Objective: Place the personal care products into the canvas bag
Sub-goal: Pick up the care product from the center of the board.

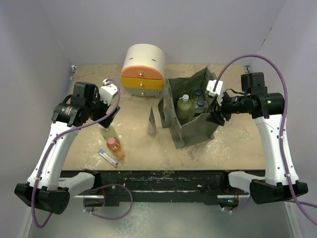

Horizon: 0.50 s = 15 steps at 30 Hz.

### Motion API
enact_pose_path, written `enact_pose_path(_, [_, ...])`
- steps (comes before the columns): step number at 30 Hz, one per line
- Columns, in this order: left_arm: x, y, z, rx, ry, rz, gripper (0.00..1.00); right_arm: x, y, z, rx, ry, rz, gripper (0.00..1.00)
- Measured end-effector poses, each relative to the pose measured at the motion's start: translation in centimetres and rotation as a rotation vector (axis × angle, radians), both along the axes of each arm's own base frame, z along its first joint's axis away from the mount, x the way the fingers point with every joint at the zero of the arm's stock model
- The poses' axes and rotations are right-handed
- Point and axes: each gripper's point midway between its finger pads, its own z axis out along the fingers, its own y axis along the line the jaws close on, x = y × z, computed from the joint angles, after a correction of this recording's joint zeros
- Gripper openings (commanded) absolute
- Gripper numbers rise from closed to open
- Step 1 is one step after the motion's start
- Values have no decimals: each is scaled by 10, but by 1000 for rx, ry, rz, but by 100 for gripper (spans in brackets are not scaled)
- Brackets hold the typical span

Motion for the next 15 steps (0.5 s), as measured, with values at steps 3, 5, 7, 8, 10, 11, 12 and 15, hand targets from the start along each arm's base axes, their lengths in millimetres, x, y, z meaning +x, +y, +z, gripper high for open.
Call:
enact_pose_path(3, [-6, 4, -19, 19, 61, 8, 97, 0, 1, 1, 3, -1, 2, 61])
enact_pose_path(5, [-8, 6, -29, 34, 93, 14, 97, 0, 1, 1, 4, -1, 3, 61])
enact_pose_path(7, [-8, 7, -39, 47, 128, 18, 96, 0, 1, 1, 6, -2, 4, 62])
enact_pose_path(8, [-7, 7, -44, 53, 145, 19, 96, 0, 1, 1, 7, -1, 4, 62])
enact_pose_path(10, [-7, 8, -55, 64, 183, 20, 96, 0, 1, 1, 7, -2, 5, 62])
enact_pose_path(11, [-7, 8, -60, 70, 202, 21, 96, -1, 1, 1, 7, -1, 5, 62])
enact_pose_path(12, [-7, 8, -65, 76, 217, 23, 96, -1, 1, 1, 8, -1, 5, 62])
enact_pose_path(15, [-8, 13, -75, 101, 246, 30, 96, -1, 2, 2, 12, -1, 8, 62])
